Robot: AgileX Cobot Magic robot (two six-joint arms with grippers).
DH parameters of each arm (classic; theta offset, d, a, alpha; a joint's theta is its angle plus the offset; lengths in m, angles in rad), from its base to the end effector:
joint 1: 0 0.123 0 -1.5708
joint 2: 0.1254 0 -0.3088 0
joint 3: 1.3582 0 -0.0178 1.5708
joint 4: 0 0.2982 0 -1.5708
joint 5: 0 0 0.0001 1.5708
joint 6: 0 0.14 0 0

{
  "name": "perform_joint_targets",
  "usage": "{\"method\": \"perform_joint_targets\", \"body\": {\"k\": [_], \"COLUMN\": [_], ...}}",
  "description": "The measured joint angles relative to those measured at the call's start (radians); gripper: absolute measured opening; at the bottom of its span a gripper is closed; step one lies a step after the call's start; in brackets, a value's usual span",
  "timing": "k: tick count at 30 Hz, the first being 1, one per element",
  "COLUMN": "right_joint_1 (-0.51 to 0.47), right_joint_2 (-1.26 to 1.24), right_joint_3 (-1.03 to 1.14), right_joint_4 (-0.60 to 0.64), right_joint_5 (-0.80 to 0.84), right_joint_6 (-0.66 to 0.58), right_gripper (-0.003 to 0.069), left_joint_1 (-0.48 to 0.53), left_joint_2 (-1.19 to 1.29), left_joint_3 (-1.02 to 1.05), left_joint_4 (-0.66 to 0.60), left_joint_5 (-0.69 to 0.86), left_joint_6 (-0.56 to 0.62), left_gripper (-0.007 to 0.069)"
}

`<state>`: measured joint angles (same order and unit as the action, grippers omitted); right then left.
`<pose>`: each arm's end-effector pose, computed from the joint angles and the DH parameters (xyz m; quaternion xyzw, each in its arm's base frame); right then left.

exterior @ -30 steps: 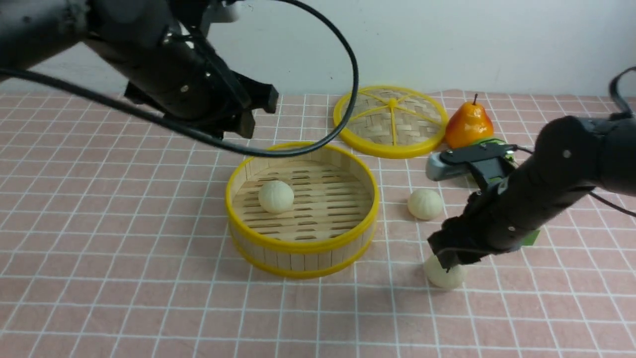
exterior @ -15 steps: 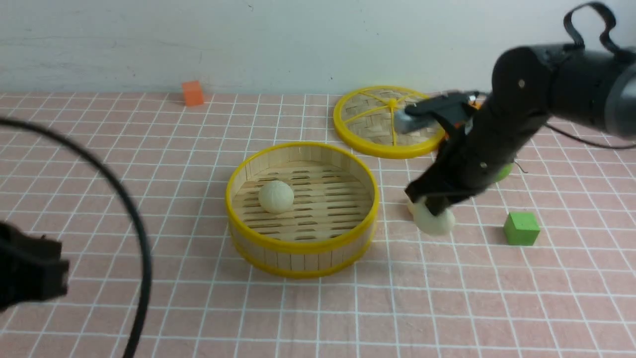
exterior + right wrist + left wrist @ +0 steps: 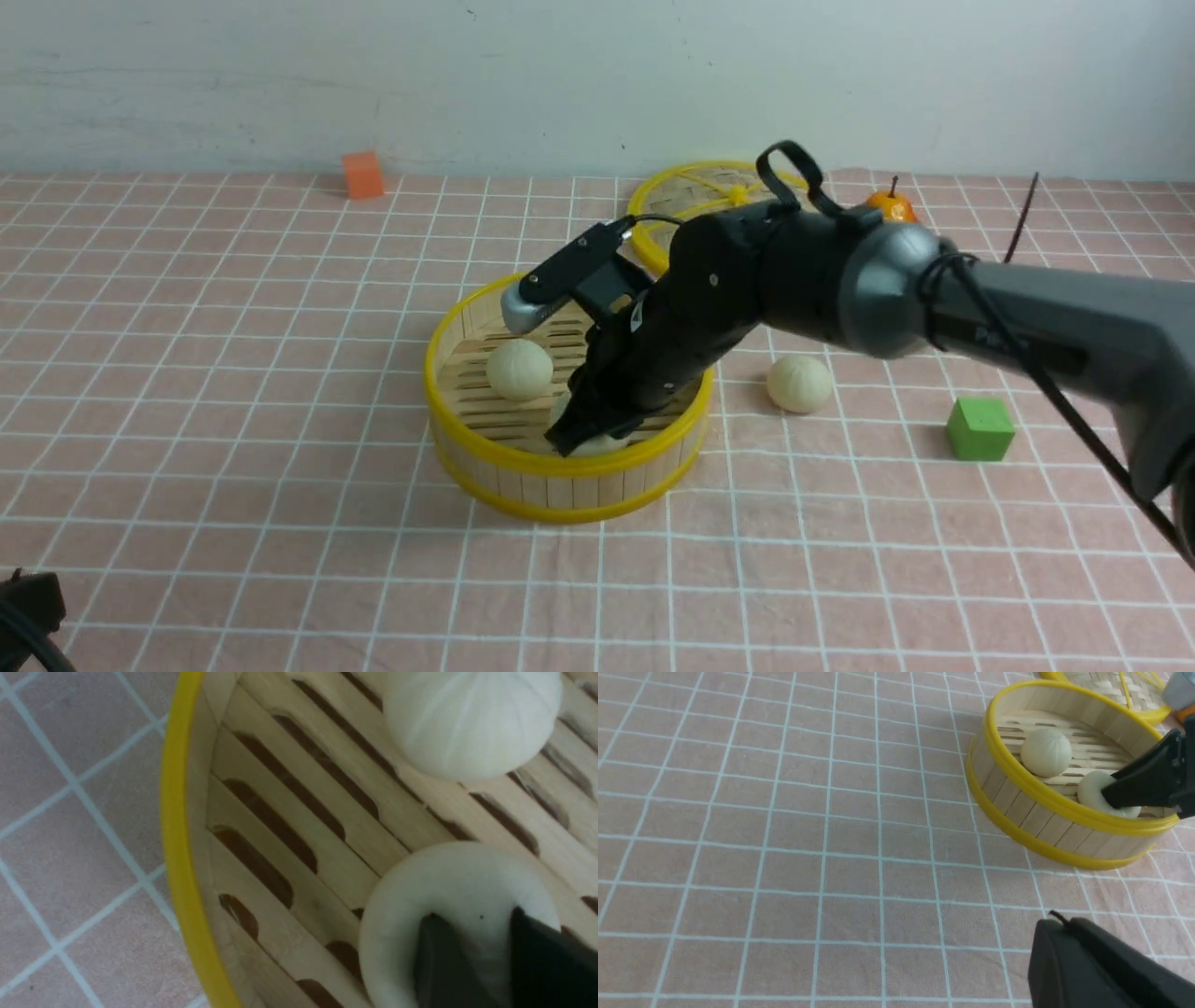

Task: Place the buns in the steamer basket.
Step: Use the right arm to put the steamed stuffed bun into the steamer, then use the right arm to grab a steamed stuffed bun, then use the right arm to put the steamed stuffed bun into the steamer

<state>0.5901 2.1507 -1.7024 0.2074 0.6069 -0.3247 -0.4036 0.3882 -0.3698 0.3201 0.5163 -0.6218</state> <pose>0.4606 0.3283 0.1556 -0.3623 0.8803 0.1200 0.2819 0.1495 -0.0402 0.2558 -0.0160 0.8388 -0.1356 0.5270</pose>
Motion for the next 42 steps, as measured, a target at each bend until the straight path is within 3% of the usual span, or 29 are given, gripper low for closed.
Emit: {"method": "perform_joint_targets", "body": {"k": [3,4,7,13,19,24,30,31,33,42], "right_joint_1": [0.000,0.000,-0.002,-0.104,-0.246,-0.259,-0.259,-0.259,-0.253,-0.110], "right_joint_2": [-0.031,-0.031,-0.096,-0.159,-0.025,0.055,0.082,0.081,0.062,-0.018], "right_joint_3": [-0.022,-0.022,-0.085,-0.153,-0.153,-0.149,-0.157,-0.158,-0.190,-0.340], "right_joint_4": [-0.002,-0.003,-0.059,-0.183,-0.183,-0.190,-0.240,-0.240,-0.243,-0.207], "right_joint_5": [0.053,0.060,0.194,0.284,0.315,0.319,0.324,0.327,0.351,0.291], "right_joint_6": [0.022,0.023,0.031,0.181,0.331,0.341,0.337,0.335,0.316,0.224], "right_gripper": [0.0388,0.0388,0.0512,0.0532,0.0475,0.0399,0.0153,0.0143,0.0027,0.0010], "left_joint_1": [0.000,0.000,0.000,0.000,0.000,0.000,0.000,0.000,0.000,0.000], "left_joint_2": [0.000,0.000,0.000,0.000,0.000,0.000,0.003,0.003,0.003,0.003], "left_joint_3": [0.000,0.000,0.000,0.000,0.005,0.008,0.011,0.011,0.011,0.011], "left_joint_4": [0.007,0.007,0.018,0.053,0.066,0.070,0.085,0.085,0.087,0.107], "left_joint_5": [-0.002,-0.002,-0.005,-0.024,-0.082,-0.096,-0.100,-0.100,-0.100,-0.109], "left_joint_6": [-0.001,-0.002,-0.002,-0.002,-0.004,-0.004,-0.004,-0.004,-0.004,-0.004], "left_gripper": [-0.0013,-0.0013,-0.0013,-0.0013,-0.0013,-0.0013,-0.0013,-0.0013,-0.0013,-0.0011]}}
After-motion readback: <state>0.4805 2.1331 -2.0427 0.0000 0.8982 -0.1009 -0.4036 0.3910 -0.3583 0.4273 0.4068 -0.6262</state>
